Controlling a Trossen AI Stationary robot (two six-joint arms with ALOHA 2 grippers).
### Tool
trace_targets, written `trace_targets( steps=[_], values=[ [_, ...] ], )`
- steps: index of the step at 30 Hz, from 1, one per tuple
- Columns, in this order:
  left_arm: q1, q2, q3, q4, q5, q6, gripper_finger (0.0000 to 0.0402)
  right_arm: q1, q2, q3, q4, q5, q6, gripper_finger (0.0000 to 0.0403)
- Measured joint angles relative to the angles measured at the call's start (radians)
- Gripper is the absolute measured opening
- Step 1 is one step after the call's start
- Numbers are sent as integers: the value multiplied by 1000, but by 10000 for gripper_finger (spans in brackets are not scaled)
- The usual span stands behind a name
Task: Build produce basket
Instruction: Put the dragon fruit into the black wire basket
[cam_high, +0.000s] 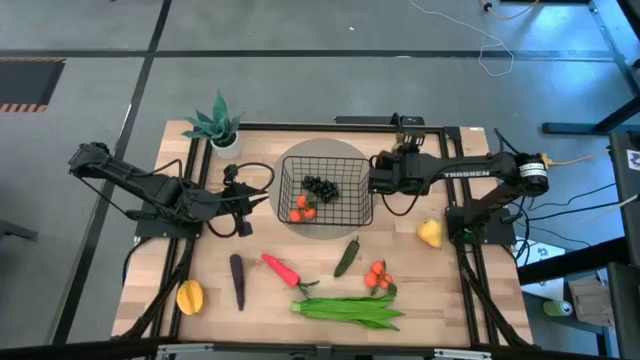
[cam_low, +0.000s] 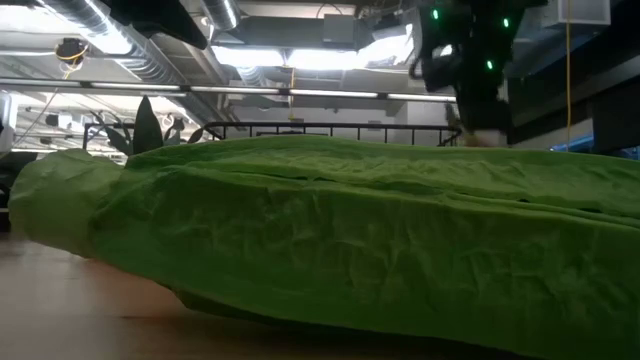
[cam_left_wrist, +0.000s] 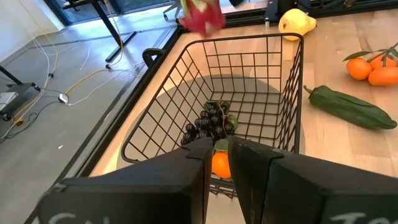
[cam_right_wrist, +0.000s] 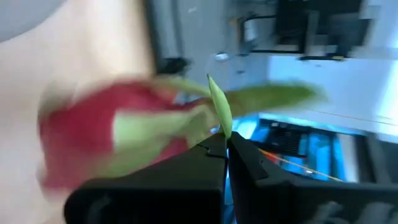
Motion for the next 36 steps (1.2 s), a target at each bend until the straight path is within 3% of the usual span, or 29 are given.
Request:
trace_targets(
  steps=[6, 11, 18, 29, 36],
  values=[
    [0, 0, 0, 0, 0, 0, 43, 11, -1, 176, -38, 99, 14, 0],
    [0, 0, 0, 0, 0, 0, 43, 38, -1, 289, -17, 88, -14, 0],
    [0, 0, 0, 0, 0, 4, 43, 107, -1, 380, 61, -116, -89, 0],
    [0, 0, 0, -1, 0, 5, 43, 204, -1, 393, 344, -444, -248, 0],
    [0, 0, 0, -1, 0, 5, 43, 209, -1, 393, 359, -489, -244, 0]
  ],
)
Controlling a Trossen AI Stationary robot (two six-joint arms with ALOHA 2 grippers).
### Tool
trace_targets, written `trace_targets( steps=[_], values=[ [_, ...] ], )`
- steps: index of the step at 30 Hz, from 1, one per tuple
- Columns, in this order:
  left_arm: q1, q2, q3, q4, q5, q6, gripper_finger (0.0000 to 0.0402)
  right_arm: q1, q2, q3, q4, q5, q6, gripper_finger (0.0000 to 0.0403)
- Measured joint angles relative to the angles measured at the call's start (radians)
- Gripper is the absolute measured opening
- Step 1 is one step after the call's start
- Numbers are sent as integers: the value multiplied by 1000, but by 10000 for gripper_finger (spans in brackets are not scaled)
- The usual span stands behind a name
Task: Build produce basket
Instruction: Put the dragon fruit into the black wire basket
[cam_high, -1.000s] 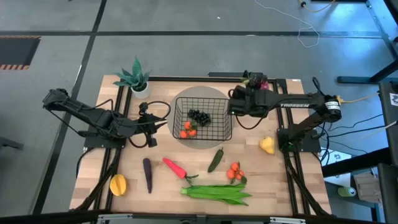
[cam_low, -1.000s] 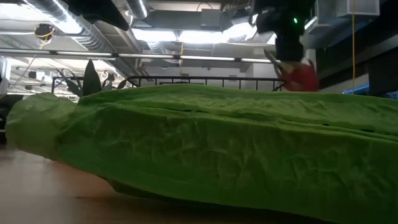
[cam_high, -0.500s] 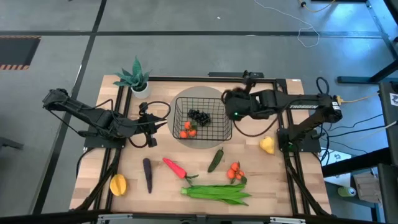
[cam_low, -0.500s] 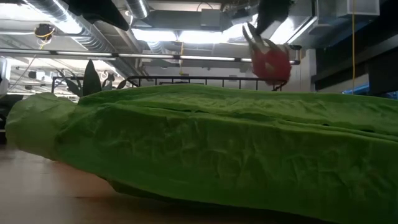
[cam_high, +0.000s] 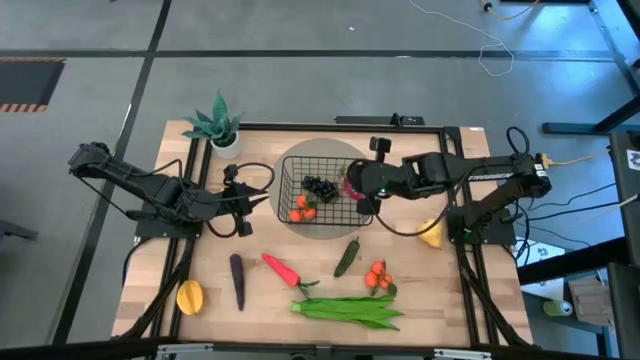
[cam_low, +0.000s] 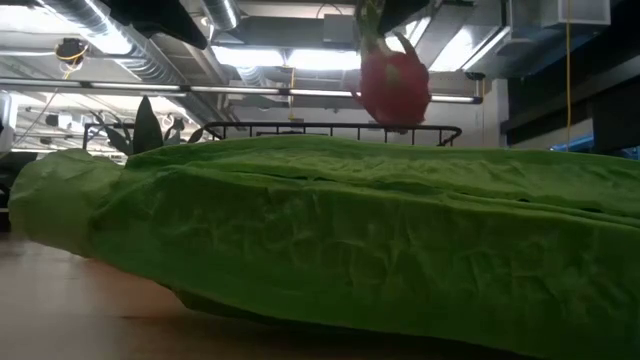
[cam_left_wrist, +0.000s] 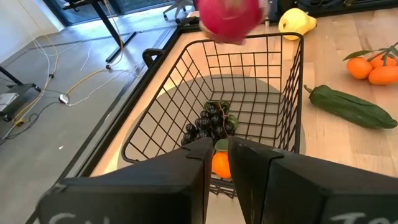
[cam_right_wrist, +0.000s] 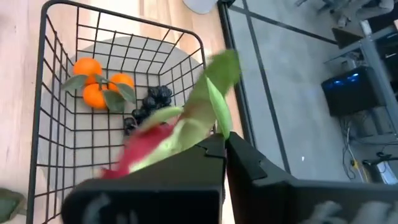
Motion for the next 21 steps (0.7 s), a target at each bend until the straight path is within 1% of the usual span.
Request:
trace_targets(
  steps=[7, 17, 21],
  values=[
    [0, 0, 0, 0, 0, -1, 43, 0, 0, 0, -2, -99, -7, 6],
    [0, 0, 0, 0, 0, -2, 43, -3, 0, 0, 5, -100, 32, 8],
    [0, 0, 0, 0, 0, -5, 43, -3, 0, 0, 6, -100, 25, 23]
  ],
)
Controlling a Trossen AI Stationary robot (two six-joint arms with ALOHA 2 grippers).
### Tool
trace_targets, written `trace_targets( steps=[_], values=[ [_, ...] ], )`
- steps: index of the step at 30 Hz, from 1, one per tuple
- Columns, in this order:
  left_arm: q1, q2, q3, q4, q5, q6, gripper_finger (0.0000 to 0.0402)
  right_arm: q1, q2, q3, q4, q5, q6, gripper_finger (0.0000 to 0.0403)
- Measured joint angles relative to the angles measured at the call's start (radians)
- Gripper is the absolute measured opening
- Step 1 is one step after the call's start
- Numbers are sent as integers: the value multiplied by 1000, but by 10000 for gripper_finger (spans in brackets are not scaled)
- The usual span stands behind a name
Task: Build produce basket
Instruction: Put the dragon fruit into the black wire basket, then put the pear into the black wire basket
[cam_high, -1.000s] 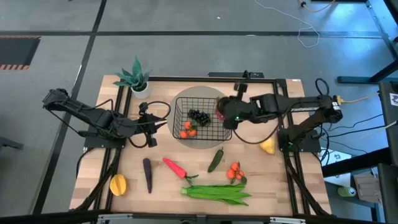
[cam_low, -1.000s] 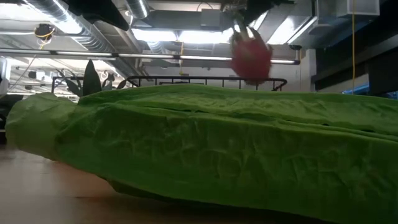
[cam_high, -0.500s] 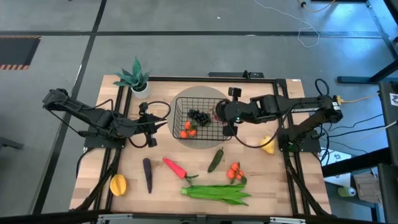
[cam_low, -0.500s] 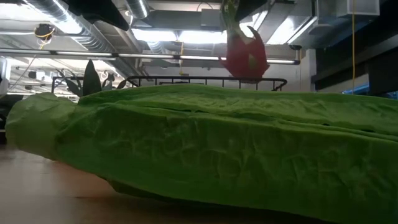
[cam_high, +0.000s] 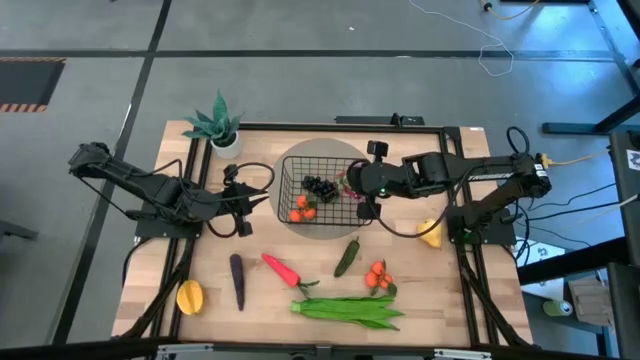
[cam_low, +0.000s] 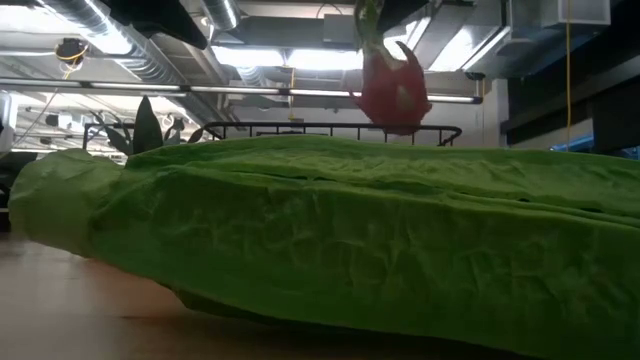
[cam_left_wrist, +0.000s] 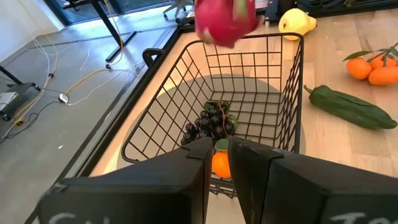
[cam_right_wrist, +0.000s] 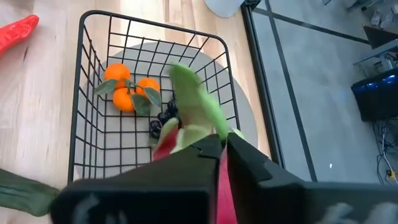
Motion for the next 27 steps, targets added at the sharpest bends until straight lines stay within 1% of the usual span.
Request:
trace_targets(
  steps=[9, 12, 15, 17, 19, 22, 27],
  values=[
    [0, 0, 0, 0, 0, 0, 43, 0, 0, 0, 9, 1, -3, 103],
    [0, 0, 0, 0, 0, 0, 43, 0, 0, 0, 20, 1, 2, 114],
    [0, 0, 0, 0, 0, 0, 43, 0, 0, 0, 17, 1, 8, 114],
    [0, 0, 0, 0, 0, 0, 43, 0, 0, 0, -1, 1, 47, 113],
    [0, 0, 0, 0, 0, -1, 43, 0, 0, 0, -52, 0, 101, 113],
    [0, 0, 0, 0, 0, -4, 43, 0, 0, 0, -190, -1, 202, 114],
    [0, 0, 0, 0, 0, -5, 43, 9, 1, 0, -474, -1, 470, 114]
  ],
)
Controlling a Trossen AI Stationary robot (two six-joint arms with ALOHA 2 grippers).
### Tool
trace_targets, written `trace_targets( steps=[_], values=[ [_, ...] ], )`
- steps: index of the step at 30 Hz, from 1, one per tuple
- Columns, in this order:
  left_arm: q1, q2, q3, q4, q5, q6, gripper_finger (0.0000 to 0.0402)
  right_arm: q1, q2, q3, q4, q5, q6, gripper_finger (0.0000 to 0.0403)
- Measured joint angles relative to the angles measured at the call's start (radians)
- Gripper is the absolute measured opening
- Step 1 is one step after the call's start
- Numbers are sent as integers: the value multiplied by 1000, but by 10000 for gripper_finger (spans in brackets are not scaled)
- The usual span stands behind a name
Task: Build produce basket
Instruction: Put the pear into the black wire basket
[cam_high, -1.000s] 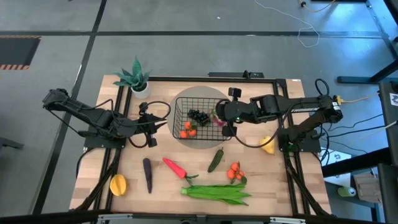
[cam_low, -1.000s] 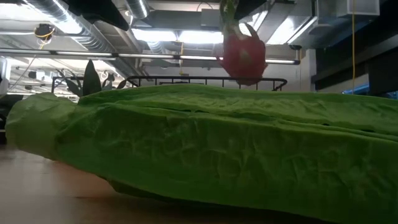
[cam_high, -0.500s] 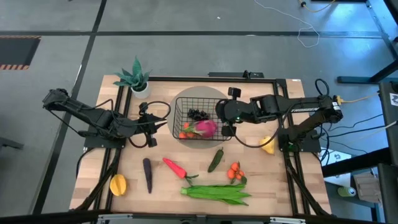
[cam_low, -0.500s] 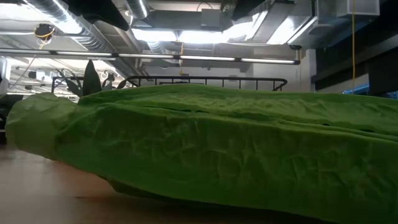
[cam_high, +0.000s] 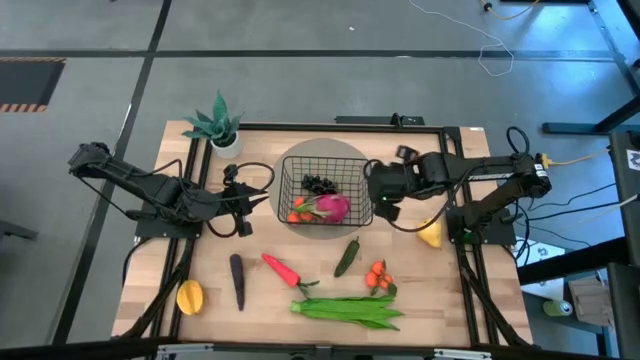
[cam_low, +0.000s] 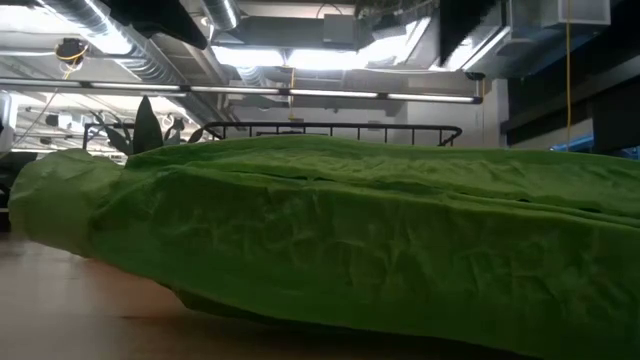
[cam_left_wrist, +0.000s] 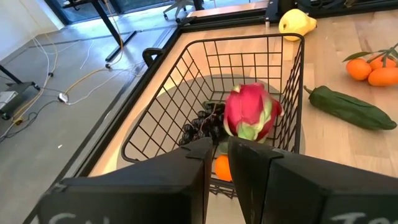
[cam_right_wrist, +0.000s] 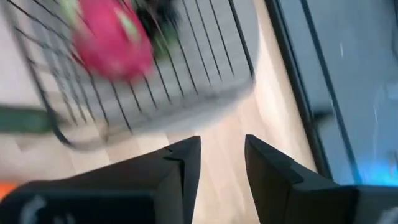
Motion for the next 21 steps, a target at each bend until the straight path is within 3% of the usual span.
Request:
trace_targets(
  steps=[4, 14, 21],
  values=[
    [0, 0, 0, 1, 0, -19, 43, 36, 0, -2, -171, -1, 196, 114],
    [0, 0, 0, 5, -4, -28, 43, 220, -27, -148, -147, -131, 262, 114],
    [0, 0, 0, 5, -4, -28, 43, 353, -27, -342, -87, -264, 604, 114]
  ],
)
